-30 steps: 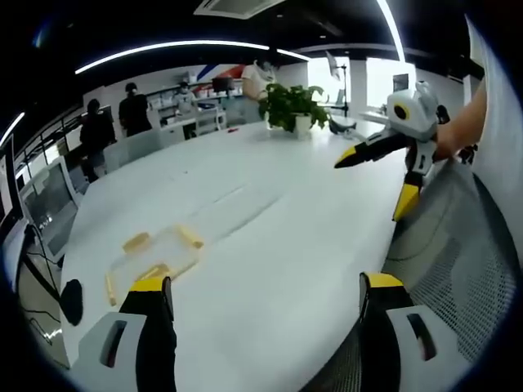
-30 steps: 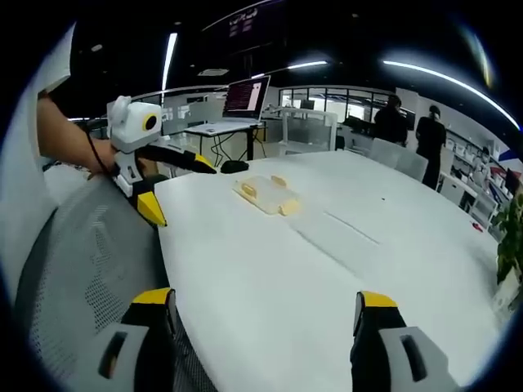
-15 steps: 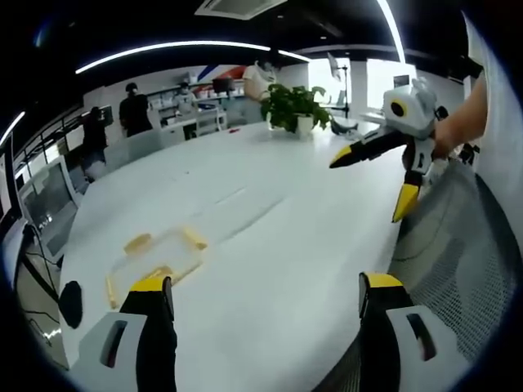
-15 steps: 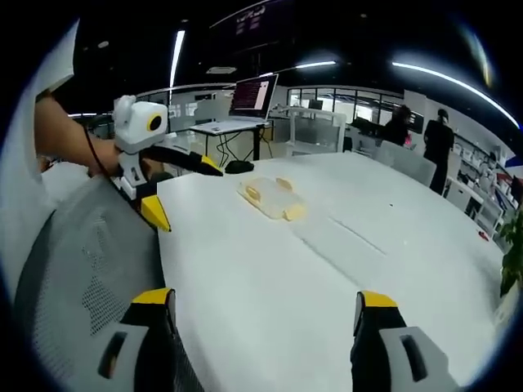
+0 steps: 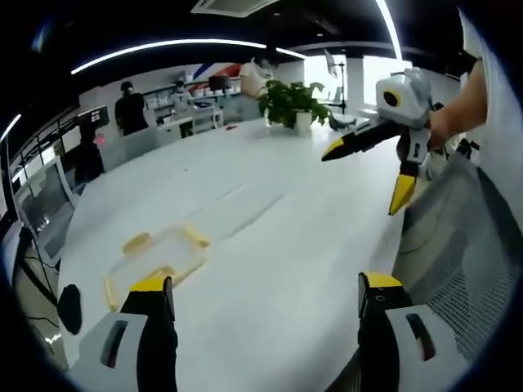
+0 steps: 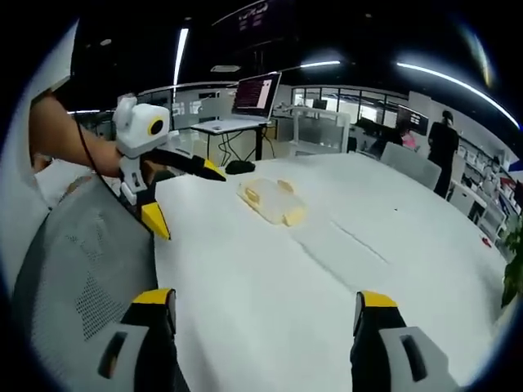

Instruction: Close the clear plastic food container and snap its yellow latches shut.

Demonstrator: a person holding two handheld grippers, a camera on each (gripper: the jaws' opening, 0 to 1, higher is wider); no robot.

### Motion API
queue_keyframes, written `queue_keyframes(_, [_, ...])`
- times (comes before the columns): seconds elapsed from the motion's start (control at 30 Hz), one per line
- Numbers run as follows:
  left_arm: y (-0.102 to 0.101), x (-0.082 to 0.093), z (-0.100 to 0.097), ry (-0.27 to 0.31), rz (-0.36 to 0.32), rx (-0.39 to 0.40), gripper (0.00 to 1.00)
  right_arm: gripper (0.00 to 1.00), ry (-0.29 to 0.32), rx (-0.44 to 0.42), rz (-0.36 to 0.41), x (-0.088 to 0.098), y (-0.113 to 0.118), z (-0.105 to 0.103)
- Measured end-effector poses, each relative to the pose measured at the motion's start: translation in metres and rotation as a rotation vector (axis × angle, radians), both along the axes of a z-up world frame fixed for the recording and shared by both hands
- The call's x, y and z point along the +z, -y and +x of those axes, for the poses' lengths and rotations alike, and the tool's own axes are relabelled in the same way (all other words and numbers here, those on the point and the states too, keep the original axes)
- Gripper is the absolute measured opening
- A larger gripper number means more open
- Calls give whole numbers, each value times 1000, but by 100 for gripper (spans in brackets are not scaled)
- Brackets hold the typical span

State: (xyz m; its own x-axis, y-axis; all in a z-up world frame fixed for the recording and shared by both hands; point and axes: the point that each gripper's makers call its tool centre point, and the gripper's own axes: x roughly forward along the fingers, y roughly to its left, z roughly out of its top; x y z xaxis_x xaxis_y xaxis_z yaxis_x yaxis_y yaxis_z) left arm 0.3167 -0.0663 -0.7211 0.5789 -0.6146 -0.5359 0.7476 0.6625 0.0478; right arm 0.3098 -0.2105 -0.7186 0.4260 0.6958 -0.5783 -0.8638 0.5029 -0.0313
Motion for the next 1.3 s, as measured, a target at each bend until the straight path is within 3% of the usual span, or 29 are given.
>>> queue_keyframes(0.5, [-10, -13, 10, -28, 8, 12, 91, 90, 9, 61, -27, -3, -20, 14])
queue_keyframes(1.3, [-32, -14, 35, -26, 21, 19, 91, 89, 14, 125, -37, -5, -44, 52])
